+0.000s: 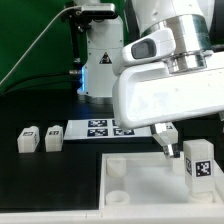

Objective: Assemble one leg

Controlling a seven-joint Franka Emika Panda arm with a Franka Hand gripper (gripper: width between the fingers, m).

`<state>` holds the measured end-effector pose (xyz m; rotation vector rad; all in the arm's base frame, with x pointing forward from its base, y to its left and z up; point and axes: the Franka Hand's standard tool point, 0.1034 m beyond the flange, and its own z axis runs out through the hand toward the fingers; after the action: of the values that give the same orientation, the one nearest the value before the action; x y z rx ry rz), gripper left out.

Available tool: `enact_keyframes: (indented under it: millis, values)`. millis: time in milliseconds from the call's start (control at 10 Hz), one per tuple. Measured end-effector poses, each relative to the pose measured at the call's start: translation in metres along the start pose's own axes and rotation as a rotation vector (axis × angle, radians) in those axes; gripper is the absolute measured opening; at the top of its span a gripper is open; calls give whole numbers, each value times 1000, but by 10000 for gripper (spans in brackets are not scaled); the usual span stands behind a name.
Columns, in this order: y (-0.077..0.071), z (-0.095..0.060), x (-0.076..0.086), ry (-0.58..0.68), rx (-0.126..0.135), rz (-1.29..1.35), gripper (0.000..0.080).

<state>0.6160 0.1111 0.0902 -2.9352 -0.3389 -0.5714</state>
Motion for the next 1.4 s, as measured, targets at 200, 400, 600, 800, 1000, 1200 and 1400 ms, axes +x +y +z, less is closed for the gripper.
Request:
enact_keyframes:
  millis: [200,400,600,800,1000,1200,1400]
  values:
    - [-3,0,-1,-177,44,24,649]
    - [-3,-3,-3,-373,67,36,649]
    - [-1,3,1,-419,81,32,649]
    - [-1,3,1,-420,81,32,649]
    - [9,6,1,-432,79,55,649]
    - [24,10,10,-430,63,119,649]
    - [23,11,9,-432,64,113,649]
